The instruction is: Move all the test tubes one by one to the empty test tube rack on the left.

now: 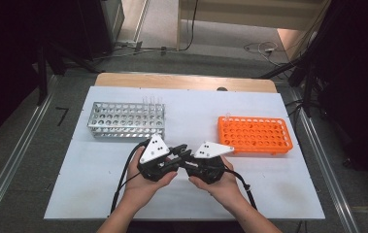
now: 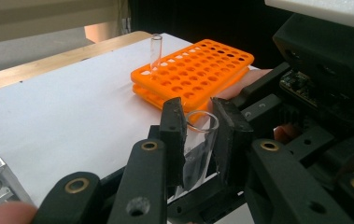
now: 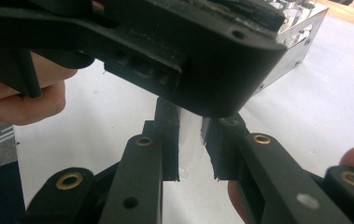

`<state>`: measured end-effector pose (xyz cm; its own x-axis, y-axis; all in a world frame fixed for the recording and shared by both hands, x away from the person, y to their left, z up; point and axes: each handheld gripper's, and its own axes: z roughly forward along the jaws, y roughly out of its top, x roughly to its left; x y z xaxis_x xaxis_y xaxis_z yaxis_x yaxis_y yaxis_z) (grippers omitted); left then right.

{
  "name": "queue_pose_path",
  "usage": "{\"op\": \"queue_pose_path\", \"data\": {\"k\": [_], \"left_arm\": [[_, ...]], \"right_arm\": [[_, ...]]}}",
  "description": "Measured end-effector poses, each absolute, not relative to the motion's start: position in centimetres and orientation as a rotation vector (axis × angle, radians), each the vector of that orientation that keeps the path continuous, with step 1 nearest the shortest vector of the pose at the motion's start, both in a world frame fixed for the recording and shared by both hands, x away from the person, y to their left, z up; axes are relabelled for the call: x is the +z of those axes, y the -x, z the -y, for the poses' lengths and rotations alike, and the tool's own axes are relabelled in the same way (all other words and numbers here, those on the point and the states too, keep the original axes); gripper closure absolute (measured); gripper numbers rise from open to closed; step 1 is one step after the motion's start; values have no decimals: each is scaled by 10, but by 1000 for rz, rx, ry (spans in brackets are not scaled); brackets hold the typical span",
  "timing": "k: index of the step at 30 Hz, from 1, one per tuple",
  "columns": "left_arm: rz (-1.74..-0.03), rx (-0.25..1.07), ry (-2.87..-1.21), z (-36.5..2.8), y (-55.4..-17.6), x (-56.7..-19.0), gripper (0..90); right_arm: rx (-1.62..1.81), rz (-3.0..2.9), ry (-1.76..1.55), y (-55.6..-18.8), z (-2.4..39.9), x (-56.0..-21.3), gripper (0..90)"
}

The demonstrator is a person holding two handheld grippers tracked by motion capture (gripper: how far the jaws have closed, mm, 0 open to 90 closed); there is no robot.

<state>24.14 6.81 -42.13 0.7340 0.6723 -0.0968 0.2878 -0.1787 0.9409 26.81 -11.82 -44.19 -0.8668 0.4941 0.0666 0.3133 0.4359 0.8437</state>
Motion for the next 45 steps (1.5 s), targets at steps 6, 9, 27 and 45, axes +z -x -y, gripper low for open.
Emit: {"op": "queue_pose_path", "data": {"k": [6,9,27,45], "left_arm": [[-772,395,-1752,-71,-244,-421,760],[-789,402,-1744,-76,-247,-420,761],[-899,471,-1680,-125,-280,-404,761],[-1032,601,-1635,-178,-334,-390,761]], "right_arm": [[1428,-2497,-719,-270,122,-440,640],[1449,-2509,-705,-271,127,-439,519],[1455,-2434,-771,-273,207,-442,12],[1387,-2365,-889,-255,276,-450,19]]}}
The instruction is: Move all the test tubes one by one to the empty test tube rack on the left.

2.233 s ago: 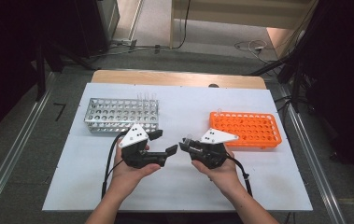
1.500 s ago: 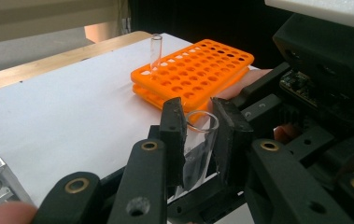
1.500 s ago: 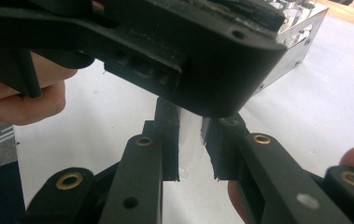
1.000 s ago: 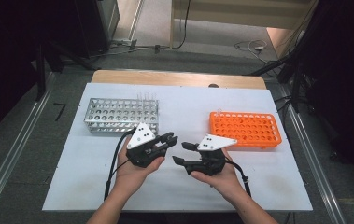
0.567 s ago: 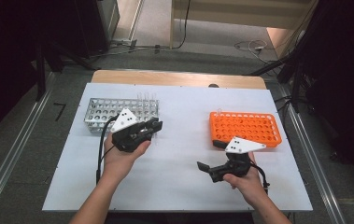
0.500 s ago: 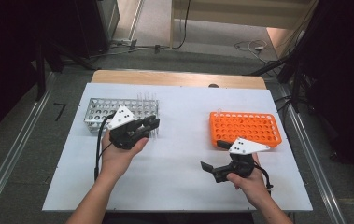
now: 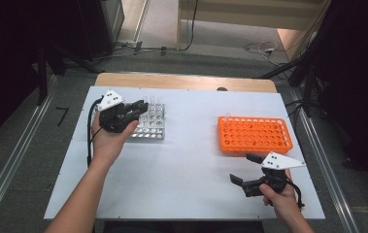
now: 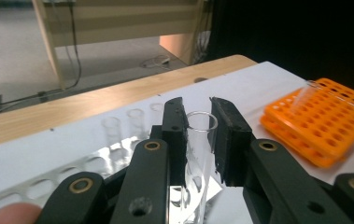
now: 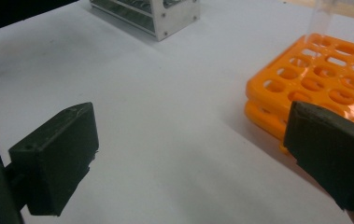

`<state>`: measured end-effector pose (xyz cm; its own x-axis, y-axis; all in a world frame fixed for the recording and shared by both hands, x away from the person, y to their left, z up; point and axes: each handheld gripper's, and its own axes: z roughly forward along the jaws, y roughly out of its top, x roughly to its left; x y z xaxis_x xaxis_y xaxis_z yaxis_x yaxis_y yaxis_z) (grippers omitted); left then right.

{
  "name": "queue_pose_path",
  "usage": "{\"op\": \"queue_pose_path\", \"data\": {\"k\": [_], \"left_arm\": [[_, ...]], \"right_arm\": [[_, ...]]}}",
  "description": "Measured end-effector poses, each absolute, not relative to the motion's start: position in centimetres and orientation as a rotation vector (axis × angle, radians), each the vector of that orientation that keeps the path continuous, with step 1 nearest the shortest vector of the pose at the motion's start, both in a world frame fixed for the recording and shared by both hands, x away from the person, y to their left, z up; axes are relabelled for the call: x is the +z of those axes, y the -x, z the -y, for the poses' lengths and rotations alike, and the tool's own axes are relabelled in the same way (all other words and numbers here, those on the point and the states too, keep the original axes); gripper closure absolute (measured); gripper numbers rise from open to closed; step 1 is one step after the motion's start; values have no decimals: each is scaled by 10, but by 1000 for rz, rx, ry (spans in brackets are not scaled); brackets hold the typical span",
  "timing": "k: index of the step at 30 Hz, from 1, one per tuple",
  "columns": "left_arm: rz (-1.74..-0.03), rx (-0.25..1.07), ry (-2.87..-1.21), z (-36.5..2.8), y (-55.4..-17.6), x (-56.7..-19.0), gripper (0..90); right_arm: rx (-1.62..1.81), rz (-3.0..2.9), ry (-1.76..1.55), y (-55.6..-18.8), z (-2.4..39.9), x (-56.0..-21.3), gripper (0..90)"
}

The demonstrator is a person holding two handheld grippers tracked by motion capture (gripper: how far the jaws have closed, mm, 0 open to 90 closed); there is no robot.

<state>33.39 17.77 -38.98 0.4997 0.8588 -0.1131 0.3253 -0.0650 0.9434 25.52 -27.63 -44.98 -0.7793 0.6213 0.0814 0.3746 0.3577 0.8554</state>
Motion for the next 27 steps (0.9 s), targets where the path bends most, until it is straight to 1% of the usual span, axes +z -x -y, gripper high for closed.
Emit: {"op": "queue_pose_path", "data": {"k": [7,15,19,27], "left_arm": [[-1096,647,-1604,-189,-358,-387,761],[-1140,719,-1582,-191,-383,-387,760],[-1170,730,-1556,-194,-394,-390,761],[-1200,743,-1559,-192,-408,-403,760]], "right_arm": [[1365,-2371,-917,-251,295,-456,23],[1372,-2362,-942,-254,300,-458,23],[1375,-2359,-949,-254,302,-457,24],[1381,-2356,-947,-255,303,-458,25]]}}
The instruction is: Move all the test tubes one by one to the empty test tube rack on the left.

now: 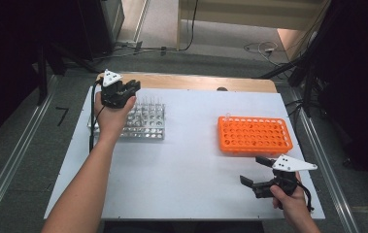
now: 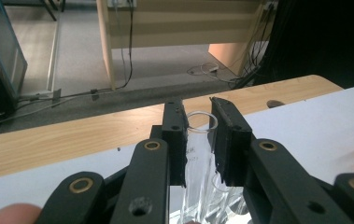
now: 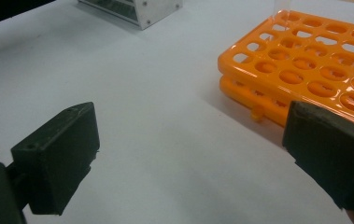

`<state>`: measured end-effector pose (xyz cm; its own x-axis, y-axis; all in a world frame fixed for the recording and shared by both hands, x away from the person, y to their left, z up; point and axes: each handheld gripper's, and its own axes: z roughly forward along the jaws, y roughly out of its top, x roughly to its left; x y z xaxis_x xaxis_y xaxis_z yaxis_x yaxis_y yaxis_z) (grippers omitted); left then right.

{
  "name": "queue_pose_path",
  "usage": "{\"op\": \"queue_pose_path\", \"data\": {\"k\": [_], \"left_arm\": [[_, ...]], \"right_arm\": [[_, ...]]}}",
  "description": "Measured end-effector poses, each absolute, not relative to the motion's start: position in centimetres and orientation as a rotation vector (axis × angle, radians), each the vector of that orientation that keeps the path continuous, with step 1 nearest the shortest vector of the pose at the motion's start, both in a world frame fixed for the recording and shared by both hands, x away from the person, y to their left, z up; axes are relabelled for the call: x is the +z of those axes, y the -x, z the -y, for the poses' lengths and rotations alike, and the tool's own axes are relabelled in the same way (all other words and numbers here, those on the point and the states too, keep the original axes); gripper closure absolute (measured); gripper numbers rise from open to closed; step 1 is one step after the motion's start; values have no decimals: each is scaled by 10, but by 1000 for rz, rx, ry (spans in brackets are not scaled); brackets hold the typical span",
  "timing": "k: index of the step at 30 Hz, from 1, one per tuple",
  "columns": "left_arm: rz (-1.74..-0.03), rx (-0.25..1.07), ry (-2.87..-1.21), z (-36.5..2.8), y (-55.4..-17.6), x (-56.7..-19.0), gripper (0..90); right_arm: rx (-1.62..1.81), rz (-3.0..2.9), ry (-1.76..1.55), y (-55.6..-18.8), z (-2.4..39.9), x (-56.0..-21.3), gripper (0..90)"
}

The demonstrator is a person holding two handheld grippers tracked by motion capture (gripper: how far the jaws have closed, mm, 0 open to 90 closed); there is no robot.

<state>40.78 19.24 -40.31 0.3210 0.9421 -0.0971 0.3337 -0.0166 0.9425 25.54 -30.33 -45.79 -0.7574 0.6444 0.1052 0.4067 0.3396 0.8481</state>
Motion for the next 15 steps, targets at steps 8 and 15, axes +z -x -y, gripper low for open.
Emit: {"op": "queue_pose_path", "data": {"k": [8,15], "left_arm": [[-1254,702,-1613,-189,-415,-417,759],[-1284,660,-1617,-189,-414,-423,752]], "right_arm": [[1380,-2361,-949,-256,303,-458,26],[1382,-2361,-950,-256,303,-459,26]]}}
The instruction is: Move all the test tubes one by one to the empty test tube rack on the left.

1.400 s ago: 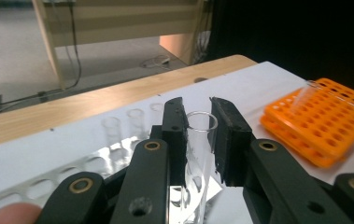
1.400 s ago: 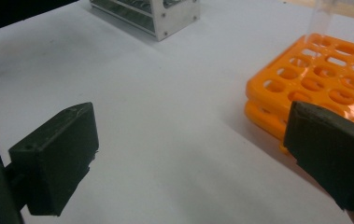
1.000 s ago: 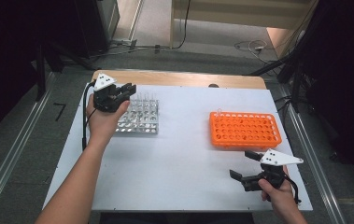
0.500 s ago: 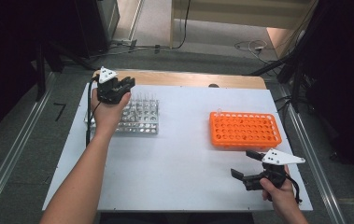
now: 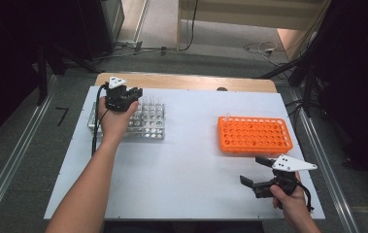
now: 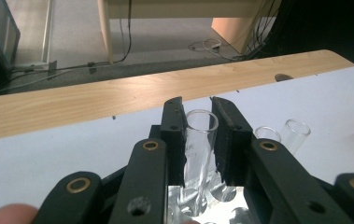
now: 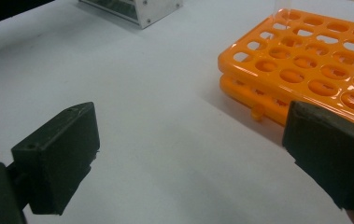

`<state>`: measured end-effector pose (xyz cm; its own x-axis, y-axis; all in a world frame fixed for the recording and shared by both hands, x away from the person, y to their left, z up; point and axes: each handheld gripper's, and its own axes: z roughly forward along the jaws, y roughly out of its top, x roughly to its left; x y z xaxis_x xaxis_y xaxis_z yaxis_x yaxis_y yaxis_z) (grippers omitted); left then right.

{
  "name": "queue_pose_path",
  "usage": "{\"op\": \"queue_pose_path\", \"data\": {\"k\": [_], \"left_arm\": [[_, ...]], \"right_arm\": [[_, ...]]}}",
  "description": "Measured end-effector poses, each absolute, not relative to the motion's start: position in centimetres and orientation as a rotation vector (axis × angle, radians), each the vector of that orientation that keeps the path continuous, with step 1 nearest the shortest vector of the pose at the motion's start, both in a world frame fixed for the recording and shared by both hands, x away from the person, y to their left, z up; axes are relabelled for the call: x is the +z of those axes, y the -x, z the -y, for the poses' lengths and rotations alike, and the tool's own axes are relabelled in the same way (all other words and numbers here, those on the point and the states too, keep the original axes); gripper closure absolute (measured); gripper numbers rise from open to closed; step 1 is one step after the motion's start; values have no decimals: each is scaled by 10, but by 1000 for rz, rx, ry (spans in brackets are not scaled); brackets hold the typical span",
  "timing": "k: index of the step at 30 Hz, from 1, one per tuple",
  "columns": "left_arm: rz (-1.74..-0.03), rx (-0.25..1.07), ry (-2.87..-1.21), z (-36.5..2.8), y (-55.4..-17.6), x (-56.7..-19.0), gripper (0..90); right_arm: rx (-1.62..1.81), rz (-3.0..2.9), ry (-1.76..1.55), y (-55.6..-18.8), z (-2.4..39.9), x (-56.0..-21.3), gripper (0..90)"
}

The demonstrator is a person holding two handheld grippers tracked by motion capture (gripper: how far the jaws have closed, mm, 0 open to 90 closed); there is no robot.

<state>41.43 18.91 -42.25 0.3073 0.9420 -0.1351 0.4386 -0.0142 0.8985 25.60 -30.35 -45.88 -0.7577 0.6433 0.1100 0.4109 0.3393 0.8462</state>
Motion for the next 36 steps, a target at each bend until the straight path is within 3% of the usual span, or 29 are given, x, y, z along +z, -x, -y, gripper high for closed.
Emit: {"op": "queue_pose_path", "data": {"k": [10,13,20,25,30,36], "left_arm": [[-1322,607,-1679,-187,-416,-432,740],[-1322,592,-1663,-189,-414,-431,700],[-1292,592,-1626,-190,-400,-425,403],[-1222,546,-1686,-185,-387,-421,183],[-1187,530,-1687,-181,-371,-417,66],[-1129,502,-1710,-173,-350,-414,0]], "right_arm": [[1377,-2363,-946,-257,302,-459,26],[1377,-2363,-944,-257,302,-460,27],[1383,-2353,-954,-257,304,-459,27],[1387,-2336,-959,-258,303,-455,27],[1380,-2322,-970,-260,302,-453,28],[1371,-2301,-982,-265,300,-450,28]]}}
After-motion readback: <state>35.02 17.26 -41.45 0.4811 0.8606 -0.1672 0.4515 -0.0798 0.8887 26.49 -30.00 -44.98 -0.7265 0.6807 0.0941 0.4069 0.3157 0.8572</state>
